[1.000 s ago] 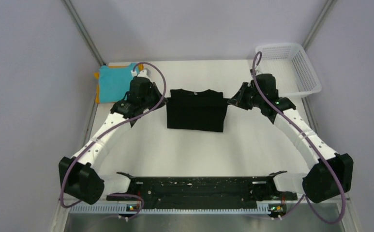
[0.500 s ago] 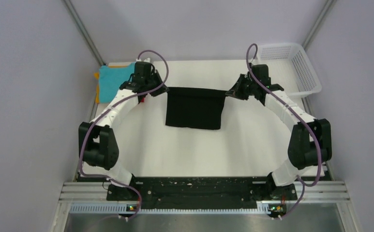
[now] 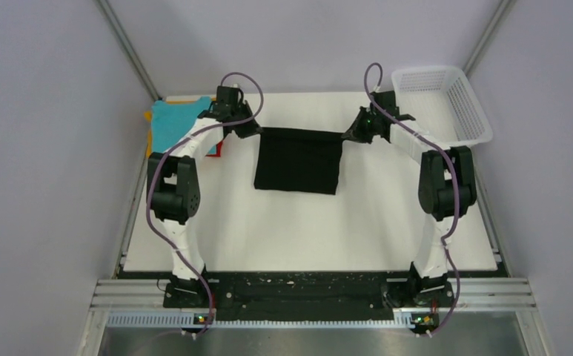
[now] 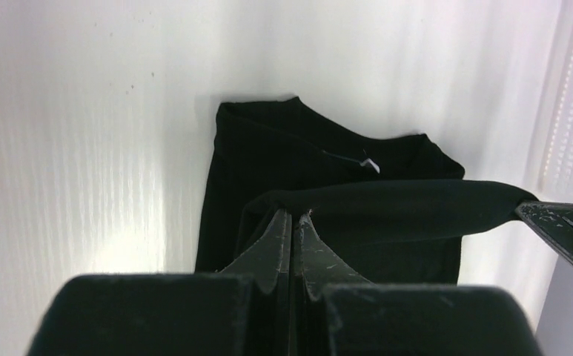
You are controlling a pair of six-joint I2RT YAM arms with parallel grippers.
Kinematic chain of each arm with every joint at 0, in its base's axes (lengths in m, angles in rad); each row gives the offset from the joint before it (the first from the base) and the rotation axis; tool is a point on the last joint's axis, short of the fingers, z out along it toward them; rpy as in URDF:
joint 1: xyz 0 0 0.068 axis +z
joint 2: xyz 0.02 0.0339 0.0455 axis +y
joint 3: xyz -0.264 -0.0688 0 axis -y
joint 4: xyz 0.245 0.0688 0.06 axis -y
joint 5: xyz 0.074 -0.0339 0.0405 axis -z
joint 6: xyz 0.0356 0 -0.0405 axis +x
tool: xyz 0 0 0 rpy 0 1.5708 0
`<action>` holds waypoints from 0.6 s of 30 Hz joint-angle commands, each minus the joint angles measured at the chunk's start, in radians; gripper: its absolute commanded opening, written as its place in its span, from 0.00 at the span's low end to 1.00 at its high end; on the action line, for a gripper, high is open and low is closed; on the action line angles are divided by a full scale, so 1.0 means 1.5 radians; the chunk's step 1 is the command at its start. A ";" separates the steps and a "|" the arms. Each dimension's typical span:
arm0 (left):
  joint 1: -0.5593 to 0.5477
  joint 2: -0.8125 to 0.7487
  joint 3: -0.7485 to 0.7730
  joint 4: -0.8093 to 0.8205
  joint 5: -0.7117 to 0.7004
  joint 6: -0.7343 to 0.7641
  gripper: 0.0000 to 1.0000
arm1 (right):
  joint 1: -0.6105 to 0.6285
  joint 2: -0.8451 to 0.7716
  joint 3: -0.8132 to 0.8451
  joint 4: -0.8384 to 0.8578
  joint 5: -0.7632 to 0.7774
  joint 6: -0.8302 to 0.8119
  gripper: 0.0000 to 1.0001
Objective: Fold and stack the t-shirts
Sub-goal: Fold the long partially folded tshirt into a neat square, then put the neatly folded tshirt into the corner of the board with the left arm
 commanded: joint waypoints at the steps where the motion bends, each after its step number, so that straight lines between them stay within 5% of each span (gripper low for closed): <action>1: 0.023 0.055 0.073 0.015 -0.020 0.015 0.00 | -0.018 0.043 0.056 0.000 0.062 -0.010 0.00; 6: 0.025 0.104 0.111 0.004 0.019 0.013 0.00 | -0.019 0.083 0.091 -0.006 0.061 -0.015 0.00; 8: 0.026 0.112 0.122 -0.001 0.021 0.008 0.29 | -0.019 0.096 0.112 -0.016 0.059 -0.016 0.14; 10: 0.026 0.110 0.127 -0.001 0.025 0.004 0.82 | -0.020 0.100 0.127 -0.019 0.048 -0.018 0.39; 11: 0.026 0.104 0.127 0.003 0.028 0.004 0.98 | -0.019 0.097 0.130 -0.020 0.043 -0.018 0.51; 14: 0.026 0.082 0.114 0.020 0.044 0.003 0.99 | -0.020 0.071 0.122 -0.023 0.038 -0.019 0.93; 18: 0.025 0.055 0.065 0.034 0.080 0.025 0.99 | -0.019 0.004 0.055 -0.018 0.033 -0.033 0.99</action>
